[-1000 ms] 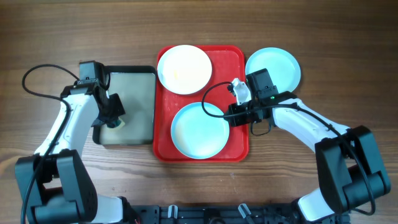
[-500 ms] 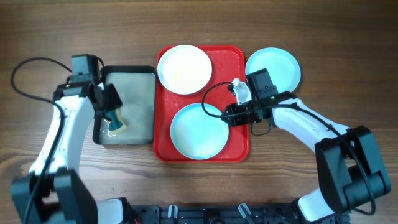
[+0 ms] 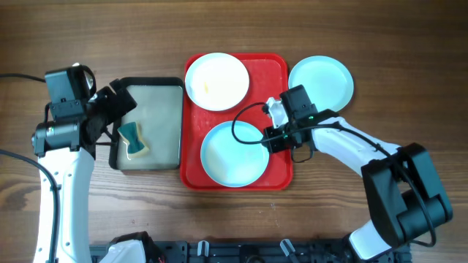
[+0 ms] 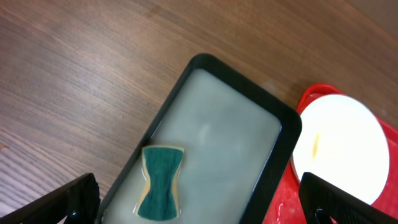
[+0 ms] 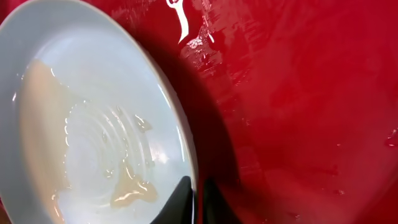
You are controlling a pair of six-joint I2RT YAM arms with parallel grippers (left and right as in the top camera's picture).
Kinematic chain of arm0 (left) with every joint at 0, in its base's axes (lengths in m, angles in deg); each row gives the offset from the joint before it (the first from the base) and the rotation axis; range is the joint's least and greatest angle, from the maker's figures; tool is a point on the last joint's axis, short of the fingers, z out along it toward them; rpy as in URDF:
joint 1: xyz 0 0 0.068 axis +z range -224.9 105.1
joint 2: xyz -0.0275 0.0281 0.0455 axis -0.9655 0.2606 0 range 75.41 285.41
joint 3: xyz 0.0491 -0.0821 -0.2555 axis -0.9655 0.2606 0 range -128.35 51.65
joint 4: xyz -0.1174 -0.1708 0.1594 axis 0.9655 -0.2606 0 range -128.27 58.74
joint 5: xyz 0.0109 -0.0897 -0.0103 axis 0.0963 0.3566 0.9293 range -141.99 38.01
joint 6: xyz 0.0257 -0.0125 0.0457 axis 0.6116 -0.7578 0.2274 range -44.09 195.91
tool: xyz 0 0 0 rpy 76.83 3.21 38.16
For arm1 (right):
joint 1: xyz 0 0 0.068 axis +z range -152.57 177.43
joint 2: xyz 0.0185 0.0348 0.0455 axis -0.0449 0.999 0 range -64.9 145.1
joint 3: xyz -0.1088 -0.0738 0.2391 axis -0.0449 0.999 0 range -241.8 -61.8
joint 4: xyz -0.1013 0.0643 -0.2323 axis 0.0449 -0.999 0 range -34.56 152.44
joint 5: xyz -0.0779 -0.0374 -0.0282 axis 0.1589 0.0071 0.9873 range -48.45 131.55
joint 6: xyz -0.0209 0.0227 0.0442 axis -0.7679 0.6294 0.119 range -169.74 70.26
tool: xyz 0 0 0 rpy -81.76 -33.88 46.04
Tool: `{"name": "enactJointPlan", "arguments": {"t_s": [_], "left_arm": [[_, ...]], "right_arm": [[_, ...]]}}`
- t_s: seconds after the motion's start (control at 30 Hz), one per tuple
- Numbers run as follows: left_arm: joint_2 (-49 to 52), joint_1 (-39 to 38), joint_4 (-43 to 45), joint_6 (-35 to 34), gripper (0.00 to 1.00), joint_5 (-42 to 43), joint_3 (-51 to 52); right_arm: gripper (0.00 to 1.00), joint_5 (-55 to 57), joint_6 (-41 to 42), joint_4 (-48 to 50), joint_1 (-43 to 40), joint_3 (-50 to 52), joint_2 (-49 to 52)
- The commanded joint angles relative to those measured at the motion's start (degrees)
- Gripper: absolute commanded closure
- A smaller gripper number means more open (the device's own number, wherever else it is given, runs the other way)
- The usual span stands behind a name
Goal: Clean dirty plates on tray and stack at the side
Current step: 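Return the sponge to the black tray and release it with the left gripper, then lift the blue plate by its rim with the right gripper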
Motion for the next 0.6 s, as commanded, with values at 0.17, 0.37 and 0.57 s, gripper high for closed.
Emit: {"name": "enactJointPlan", "arguments": {"t_s": [0.17,0.37,0.57], "left_arm": [[-0.1,0.3,-0.5,-0.3,0.0,0.7,-0.6],[-0.1,0.3,-0.5,-0.3,0.0,0.7,-0.6],[-0.1,0.3,-0.5,-0.3,0.0,0.7,-0.6]], "right_arm": [[0.76,5.7,-0.2,0.3,1.0,-1.1,1.5],[0.96,8.7,-1.6,0.0,3.2,-1.6,1.6],[0.96,8.7,-1.4,-5.2,3.1,-5.9,-1.2]]}}
